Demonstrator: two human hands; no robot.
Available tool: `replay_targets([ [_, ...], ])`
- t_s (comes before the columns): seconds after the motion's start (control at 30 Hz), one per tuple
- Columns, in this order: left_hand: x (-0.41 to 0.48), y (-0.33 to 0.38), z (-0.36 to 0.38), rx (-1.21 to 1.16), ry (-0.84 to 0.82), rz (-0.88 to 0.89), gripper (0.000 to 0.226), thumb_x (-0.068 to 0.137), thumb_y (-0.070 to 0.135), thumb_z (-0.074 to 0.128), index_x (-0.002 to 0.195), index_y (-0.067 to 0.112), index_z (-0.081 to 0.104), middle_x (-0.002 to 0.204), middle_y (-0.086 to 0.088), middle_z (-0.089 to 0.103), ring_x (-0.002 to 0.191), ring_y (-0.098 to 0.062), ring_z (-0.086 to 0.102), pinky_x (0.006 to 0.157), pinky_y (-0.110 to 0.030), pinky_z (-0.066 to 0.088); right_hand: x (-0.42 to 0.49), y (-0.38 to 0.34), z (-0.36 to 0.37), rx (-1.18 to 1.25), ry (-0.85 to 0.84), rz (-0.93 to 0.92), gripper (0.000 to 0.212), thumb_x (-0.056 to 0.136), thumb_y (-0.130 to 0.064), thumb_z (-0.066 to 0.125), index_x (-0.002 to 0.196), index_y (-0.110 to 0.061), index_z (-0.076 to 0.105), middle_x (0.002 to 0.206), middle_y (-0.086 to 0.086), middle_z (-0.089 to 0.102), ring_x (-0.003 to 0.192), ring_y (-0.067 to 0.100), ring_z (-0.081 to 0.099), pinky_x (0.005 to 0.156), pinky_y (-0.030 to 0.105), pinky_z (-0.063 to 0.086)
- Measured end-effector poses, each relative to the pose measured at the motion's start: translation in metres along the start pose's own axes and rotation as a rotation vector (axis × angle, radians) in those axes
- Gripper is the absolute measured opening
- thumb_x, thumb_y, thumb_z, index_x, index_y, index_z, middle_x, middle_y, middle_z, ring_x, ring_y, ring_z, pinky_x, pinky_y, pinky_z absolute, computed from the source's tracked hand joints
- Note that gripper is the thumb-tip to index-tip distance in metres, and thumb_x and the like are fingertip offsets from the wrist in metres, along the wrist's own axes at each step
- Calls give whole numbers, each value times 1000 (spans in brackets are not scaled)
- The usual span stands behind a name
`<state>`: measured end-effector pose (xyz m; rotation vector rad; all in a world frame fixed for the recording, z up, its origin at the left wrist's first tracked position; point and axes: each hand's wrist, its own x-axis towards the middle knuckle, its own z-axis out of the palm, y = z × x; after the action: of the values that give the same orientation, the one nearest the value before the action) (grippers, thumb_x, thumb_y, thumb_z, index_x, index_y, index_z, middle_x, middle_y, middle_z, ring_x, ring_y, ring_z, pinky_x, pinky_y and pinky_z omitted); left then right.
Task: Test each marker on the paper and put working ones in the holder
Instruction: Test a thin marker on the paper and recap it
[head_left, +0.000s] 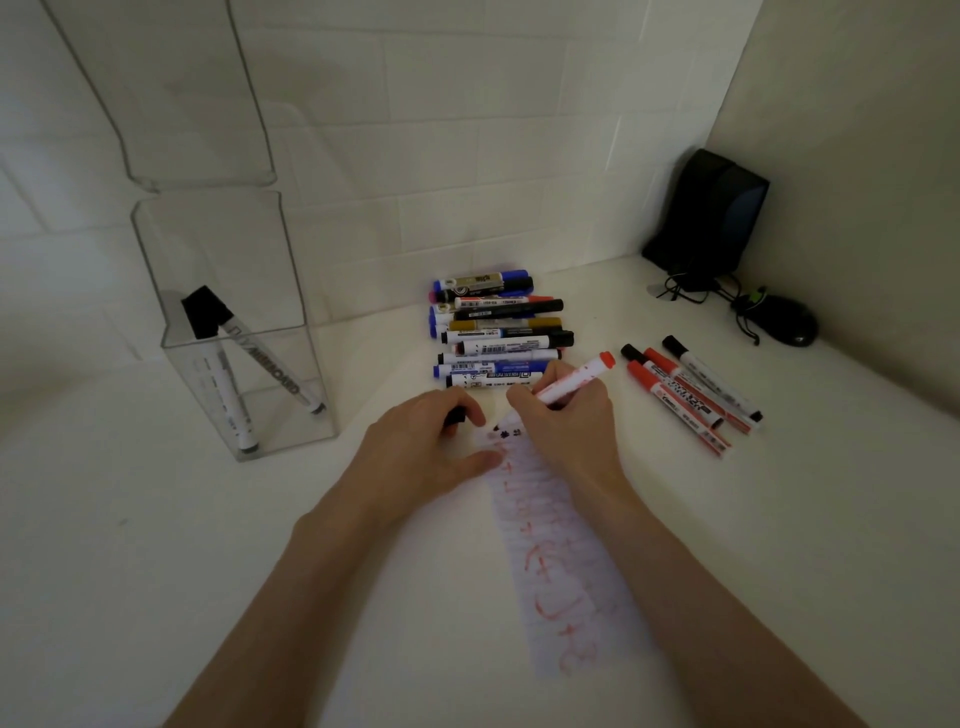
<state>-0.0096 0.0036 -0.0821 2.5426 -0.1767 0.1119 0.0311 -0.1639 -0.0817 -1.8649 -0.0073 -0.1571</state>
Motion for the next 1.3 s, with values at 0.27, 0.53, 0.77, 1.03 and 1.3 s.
replay_targets([
  [0.27,4,-7,4,37,-42,17,40,78,67,66,106,39,61,101,18,59,95,-2,54,78,-20,42,-2,3,1,-34,-53,-7,25,80,-10,77,69,-15,55,57,-5,56,51,7,53,58,28,51],
  [0.53,5,-12,7,48,-23,45,37,77,66,69,104,41,60,98,19,58,92,-2,54,75,-17,39,-1,0,-1,-16,-49,3,28,82,-8,76,69,-16,53,57,-6,54,49,3,50,53,20,46],
  [0.77,6,-15,7,32,-49,49,34,78,65,68,103,45,56,100,20,58,95,-1,54,80,-20,43,7,5,-36,-86,105,-13,29,87,-11,74,69,-16,52,60,-2,52,45,-2,49,46,7,41],
  [1.03,4,-12,5,24,-42,48,32,79,63,70,102,45,56,99,20,57,94,-2,54,80,-21,42,5,12,-36,-113,68,-18,29,88,-10,72,70,-15,50,62,2,52,46,0,46,47,11,42],
  [1.3,3,-11,4,30,-46,47,32,78,63,70,101,46,56,98,21,56,94,-1,54,74,-13,37,6,14,-35,-91,42,21,28,85,-13,74,70,-15,51,60,0,49,53,8,46,52,19,43],
])
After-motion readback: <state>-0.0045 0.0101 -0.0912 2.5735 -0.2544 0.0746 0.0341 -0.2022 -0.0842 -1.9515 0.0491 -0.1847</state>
